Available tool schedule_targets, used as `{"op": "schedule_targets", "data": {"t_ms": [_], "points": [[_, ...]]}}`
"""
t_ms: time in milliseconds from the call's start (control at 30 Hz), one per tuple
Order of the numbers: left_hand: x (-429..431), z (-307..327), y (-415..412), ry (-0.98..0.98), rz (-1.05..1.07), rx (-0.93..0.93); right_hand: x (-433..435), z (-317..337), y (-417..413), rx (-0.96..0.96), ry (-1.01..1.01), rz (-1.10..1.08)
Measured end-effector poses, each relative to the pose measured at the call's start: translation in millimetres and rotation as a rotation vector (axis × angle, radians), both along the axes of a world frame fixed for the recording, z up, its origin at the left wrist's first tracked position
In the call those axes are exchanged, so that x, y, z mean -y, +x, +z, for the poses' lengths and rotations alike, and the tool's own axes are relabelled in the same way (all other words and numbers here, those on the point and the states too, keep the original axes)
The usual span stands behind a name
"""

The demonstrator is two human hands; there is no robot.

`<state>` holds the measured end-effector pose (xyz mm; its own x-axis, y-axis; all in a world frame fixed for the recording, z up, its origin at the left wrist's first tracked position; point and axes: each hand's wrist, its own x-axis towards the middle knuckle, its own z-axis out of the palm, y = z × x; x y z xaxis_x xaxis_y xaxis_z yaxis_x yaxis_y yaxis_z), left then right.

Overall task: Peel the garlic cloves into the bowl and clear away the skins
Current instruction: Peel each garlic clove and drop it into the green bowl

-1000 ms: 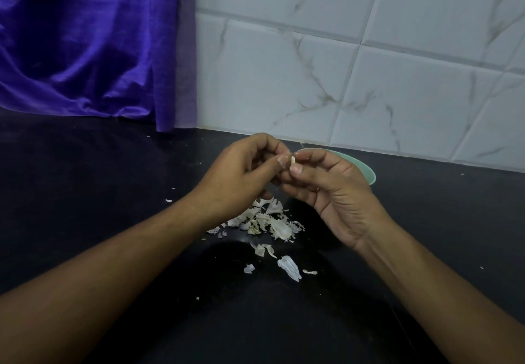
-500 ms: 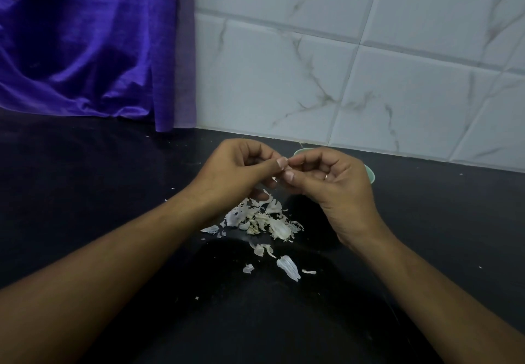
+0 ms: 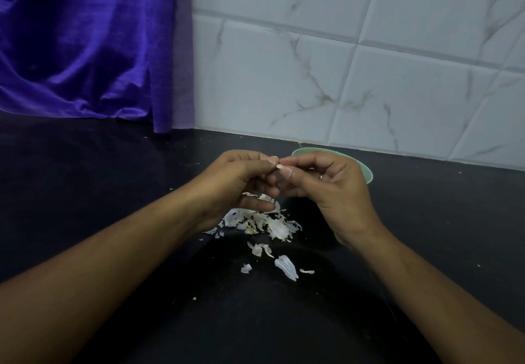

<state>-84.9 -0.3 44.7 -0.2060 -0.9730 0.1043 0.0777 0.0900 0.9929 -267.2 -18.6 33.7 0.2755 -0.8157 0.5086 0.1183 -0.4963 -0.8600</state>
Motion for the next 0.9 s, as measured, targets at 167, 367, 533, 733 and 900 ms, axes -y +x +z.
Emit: {"op": "schedule_targets", "data": {"t_ms": [167, 367, 533, 733, 900], "points": [[-1.0, -3.6, -6.2, 0.043, -0.007, -0.074, -3.1, 0.4, 2.2, 0.081, 0.102, 0.049], [-2.6, -9.7, -11.6, -0.037, 0.046, -0.088, -1.6, -3.2, 5.3, 0.134, 0.191, 0.031], [-2.7, -10.2, -9.2, -0.127, 0.096, -0.04, -2.3, -0.9, 3.3, 0.148, 0.2, -0.004], [-0.9, -6.7, -3.4, -0.195, 0.14, 0.055, -2.0, 0.3, 0.4, 0.088, 0.137, -0.057], [-1.9, -4.4, 0.2, -0.22, 0.15, 0.105, -3.8, 2.0, 0.1, 0.052, 0.11, -0.049]]}}
